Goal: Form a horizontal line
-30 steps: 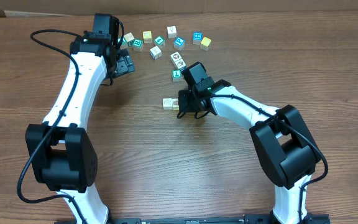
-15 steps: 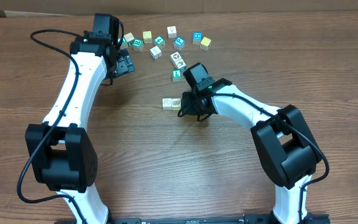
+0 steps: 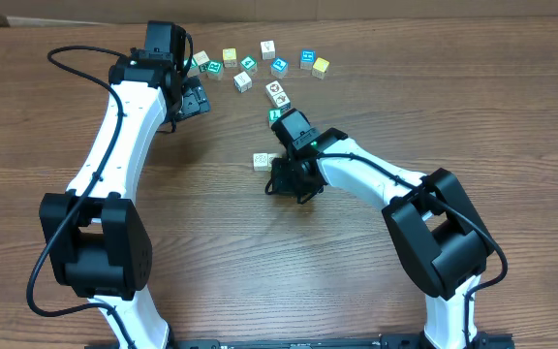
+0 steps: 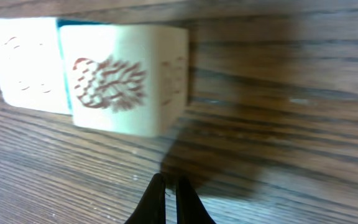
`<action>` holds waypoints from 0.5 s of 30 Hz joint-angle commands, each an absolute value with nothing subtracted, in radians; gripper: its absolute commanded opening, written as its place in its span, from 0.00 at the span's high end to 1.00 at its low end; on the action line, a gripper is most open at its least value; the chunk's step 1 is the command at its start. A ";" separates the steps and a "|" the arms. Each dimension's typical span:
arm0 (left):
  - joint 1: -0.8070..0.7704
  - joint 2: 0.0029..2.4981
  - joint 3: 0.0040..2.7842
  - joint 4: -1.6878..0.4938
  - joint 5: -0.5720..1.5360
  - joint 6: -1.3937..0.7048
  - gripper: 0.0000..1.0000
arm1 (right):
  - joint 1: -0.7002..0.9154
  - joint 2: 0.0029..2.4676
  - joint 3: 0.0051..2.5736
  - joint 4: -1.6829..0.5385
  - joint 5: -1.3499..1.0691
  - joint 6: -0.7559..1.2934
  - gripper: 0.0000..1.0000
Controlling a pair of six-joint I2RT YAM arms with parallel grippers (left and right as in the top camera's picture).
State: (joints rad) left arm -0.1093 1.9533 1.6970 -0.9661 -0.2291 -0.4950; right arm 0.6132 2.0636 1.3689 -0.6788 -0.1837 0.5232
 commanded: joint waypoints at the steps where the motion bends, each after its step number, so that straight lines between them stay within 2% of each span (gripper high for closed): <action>1: -0.112 1.966 1.721 -0.968 -0.243 -0.494 0.00 | 0.620 2.074 1.362 -0.666 -0.142 0.528 0.96; 15: -0.112 1.966 1.721 -0.968 -0.243 -0.493 0.00 | 0.620 2.075 1.362 -0.586 -0.131 0.527 0.96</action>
